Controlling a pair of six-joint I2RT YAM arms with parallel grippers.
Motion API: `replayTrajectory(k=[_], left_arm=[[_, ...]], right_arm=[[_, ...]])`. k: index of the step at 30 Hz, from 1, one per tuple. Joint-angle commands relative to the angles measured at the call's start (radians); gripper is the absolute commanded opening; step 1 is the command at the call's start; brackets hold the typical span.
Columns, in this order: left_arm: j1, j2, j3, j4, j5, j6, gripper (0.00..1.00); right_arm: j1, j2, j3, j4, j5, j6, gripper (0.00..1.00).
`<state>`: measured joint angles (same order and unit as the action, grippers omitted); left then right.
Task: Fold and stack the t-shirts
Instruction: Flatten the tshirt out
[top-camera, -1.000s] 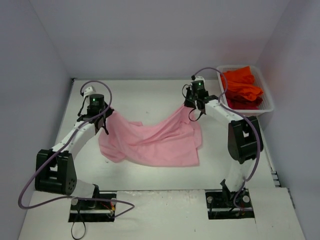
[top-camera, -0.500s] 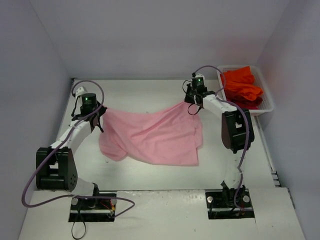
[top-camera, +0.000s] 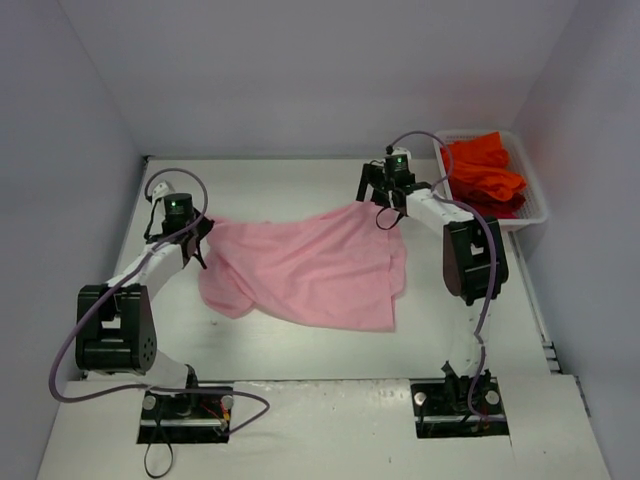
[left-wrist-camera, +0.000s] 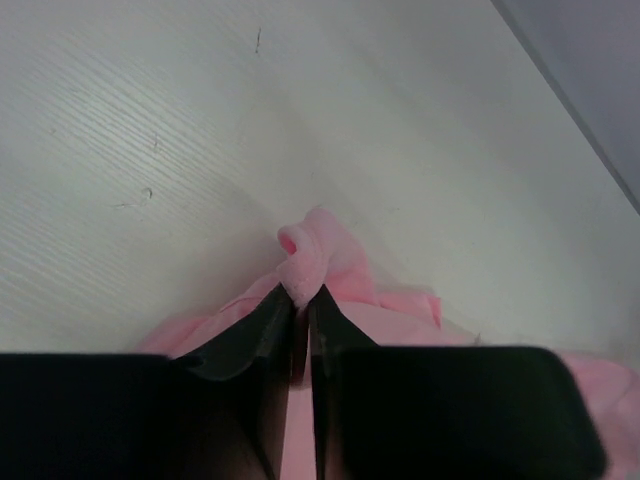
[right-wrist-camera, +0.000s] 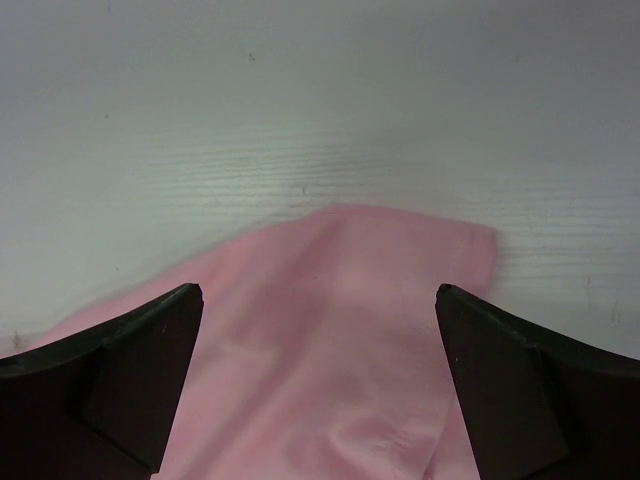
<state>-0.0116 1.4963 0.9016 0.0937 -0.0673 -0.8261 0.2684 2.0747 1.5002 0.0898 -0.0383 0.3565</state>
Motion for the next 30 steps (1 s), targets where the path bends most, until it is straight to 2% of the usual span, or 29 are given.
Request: replayTrajectory(k=[1, 2, 4, 7, 13, 16, 17, 24, 30], left_arm=[[0.005, -0.027, -0.003, 0.112, 0.030, -0.025, 0.12], [0.005, -0.039, -0.012, 0.133, 0.034, -0.027, 0.19], [0.005, -0.054, -0.035, 0.139, 0.035, -0.033, 0.27], [0.005, -0.082, -0.059, 0.138, 0.034, -0.041, 0.29], [0.005, -0.116, -0.081, 0.140, 0.044, -0.048, 0.44], [0.005, -0.128, -0.081, 0.138, 0.038, -0.048, 0.62], [0.005, -0.128, -0.079, 0.136, 0.037, -0.048, 0.64], [0.005, -0.107, -0.055, 0.149, 0.038, -0.051, 0.66], [0.005, -0.025, 0.014, 0.181, 0.055, -0.036, 0.66]], right_arm=[[0.017, -0.082, 0.029, 0.054, 0.028, -0.019, 1.00], [0.031, -0.096, 0.025, 0.057, 0.031, -0.031, 1.00], [0.051, -0.136, 0.015, 0.061, 0.035, -0.040, 1.00], [0.109, -0.191, -0.004, 0.061, 0.035, -0.047, 1.00], [0.218, -0.289, -0.138, 0.071, 0.021, 0.038, 1.00], [0.274, -0.335, -0.214, 0.088, 0.020, 0.071, 1.00], [0.290, -0.344, -0.230, 0.090, 0.024, 0.082, 1.00], [0.400, -0.396, -0.386, 0.137, 0.026, 0.157, 1.00], [0.466, -0.421, -0.471, 0.157, 0.067, 0.202, 0.99]])
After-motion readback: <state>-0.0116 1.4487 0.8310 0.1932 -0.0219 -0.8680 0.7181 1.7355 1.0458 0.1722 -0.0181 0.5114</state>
